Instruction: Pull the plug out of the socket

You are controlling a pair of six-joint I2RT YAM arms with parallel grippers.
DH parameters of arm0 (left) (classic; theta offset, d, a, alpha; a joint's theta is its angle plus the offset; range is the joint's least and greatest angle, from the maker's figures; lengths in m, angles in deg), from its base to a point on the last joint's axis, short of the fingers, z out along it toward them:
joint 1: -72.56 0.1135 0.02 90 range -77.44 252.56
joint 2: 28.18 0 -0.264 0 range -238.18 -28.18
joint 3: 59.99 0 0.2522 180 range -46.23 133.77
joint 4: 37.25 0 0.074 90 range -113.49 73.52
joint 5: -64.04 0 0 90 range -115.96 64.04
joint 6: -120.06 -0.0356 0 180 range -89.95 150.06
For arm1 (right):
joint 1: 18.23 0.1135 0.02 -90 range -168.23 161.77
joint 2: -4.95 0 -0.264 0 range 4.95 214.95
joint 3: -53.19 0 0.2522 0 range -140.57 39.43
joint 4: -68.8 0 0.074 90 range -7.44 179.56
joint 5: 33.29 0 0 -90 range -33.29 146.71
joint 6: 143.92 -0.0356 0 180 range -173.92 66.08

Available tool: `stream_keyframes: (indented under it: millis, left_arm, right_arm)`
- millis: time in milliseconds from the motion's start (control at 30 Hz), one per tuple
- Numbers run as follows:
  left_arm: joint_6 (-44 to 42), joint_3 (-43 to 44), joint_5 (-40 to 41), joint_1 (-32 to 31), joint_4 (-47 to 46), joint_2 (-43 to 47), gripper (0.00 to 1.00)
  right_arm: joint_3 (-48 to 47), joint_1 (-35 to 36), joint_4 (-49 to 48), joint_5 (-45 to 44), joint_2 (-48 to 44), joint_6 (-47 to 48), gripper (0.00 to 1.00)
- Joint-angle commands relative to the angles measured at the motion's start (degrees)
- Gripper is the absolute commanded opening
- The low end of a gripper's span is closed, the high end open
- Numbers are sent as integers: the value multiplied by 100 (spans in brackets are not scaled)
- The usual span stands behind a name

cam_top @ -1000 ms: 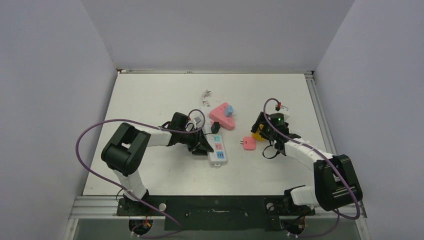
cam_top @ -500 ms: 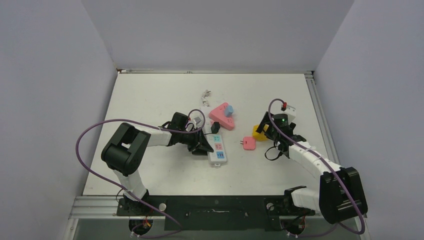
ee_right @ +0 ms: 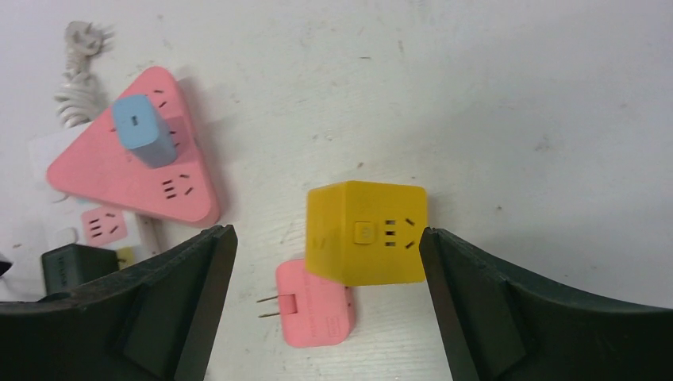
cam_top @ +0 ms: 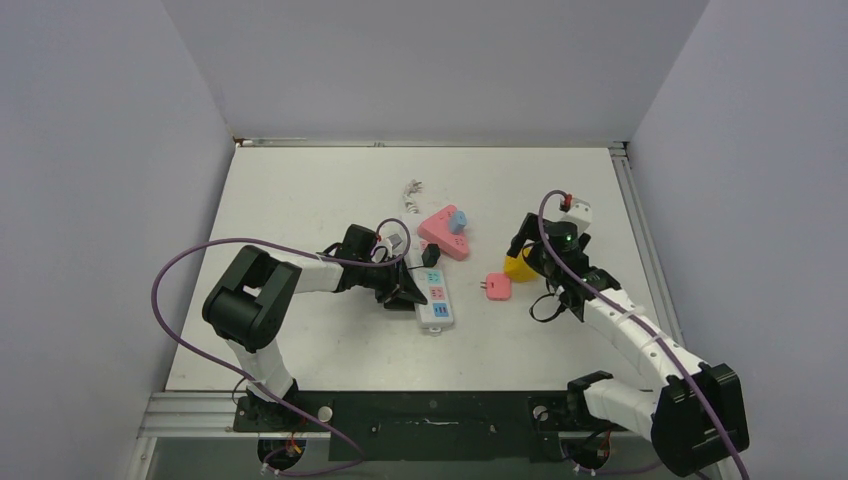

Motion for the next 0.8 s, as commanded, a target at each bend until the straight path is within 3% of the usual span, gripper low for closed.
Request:
stream_keyframes:
  millis: [0, 233, 433, 700, 767]
  left_arm:
    - [-157, 143, 78, -57, 147, -22, 0]
    - [-206, 193, 56, -191, 231, -142, 0]
    - [-202, 196, 45, -244, 252, -191, 0]
    - [-174, 187, 16, -262, 230, -160, 0]
    - [-162, 180, 7, -262, 218, -163, 0]
  right_arm:
    - [-453, 447, -161, 329, 123, 249, 90]
    - [-899, 1398, -783, 1005, 1121, 183, 98]
    - [-1282, 1973, -1208, 1293, 1866, -71, 86]
    - [-1919, 2662, -726, 414, 2579, 65, 77]
    - [-2019, 2743, -654, 251, 2691, 112, 69]
